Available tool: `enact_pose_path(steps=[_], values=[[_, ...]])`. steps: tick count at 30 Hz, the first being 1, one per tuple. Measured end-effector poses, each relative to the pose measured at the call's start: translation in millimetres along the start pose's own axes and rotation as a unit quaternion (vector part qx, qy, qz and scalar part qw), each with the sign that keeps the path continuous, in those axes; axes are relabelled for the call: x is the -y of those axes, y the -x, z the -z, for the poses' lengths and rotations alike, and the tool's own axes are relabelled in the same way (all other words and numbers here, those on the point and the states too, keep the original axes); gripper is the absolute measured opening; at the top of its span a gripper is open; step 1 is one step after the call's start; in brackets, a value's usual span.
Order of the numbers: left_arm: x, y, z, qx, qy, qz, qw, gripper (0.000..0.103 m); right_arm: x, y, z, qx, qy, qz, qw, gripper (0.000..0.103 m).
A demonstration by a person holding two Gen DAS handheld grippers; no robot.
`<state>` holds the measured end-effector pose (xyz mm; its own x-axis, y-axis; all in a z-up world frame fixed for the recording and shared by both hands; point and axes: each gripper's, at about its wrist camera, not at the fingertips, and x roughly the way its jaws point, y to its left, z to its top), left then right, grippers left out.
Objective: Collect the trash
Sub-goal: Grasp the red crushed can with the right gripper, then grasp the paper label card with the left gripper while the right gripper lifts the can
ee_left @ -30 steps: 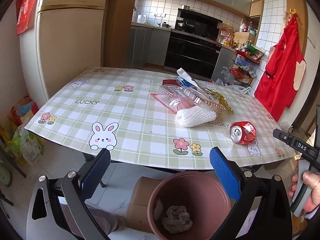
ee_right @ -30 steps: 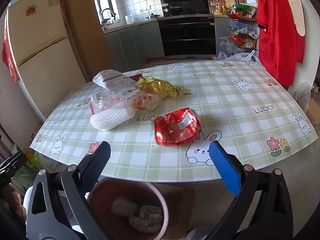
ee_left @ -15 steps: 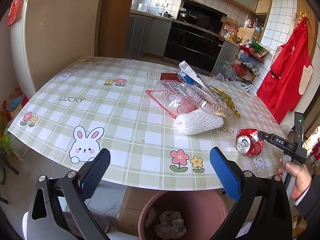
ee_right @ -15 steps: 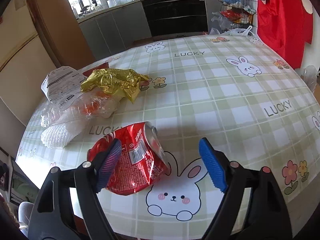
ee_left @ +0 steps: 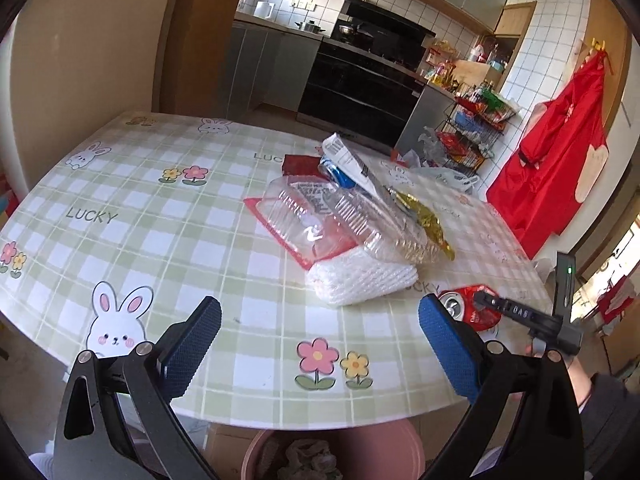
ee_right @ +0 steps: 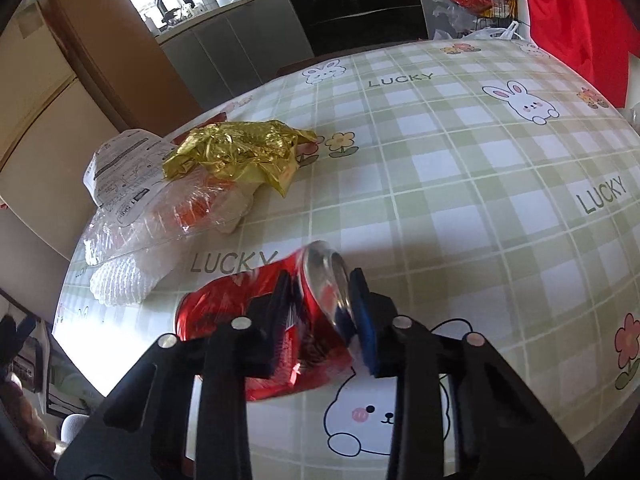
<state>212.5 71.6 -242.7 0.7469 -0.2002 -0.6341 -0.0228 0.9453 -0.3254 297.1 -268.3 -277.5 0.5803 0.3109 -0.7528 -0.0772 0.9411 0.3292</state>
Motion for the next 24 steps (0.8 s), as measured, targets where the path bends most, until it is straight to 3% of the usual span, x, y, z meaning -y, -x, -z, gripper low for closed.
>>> enact_pose_path(steps=[7, 11, 14, 24], values=[[-2, -56, -57, -0.028, 0.096, 0.068, 0.9926, 0.067, -3, 16, 2, 0.032, -0.012, -0.006, 0.999, 0.027], [13, -88, -90, -0.019, 0.085, 0.053, 0.9948, 0.067, 1, 22, 3, 0.044, -0.036, -0.017, 0.998, 0.027], [14, -115, -107, -0.027, 0.105, 0.054, 0.9927, 0.067, 2, 25, 4, 0.048, -0.041, -0.022, 0.998, 0.027], [7, -169, -117, -0.058, 0.144, 0.051, 0.9866, 0.064, 12, 32, 10, 0.050, -0.047, -0.012, 0.998, 0.027]])
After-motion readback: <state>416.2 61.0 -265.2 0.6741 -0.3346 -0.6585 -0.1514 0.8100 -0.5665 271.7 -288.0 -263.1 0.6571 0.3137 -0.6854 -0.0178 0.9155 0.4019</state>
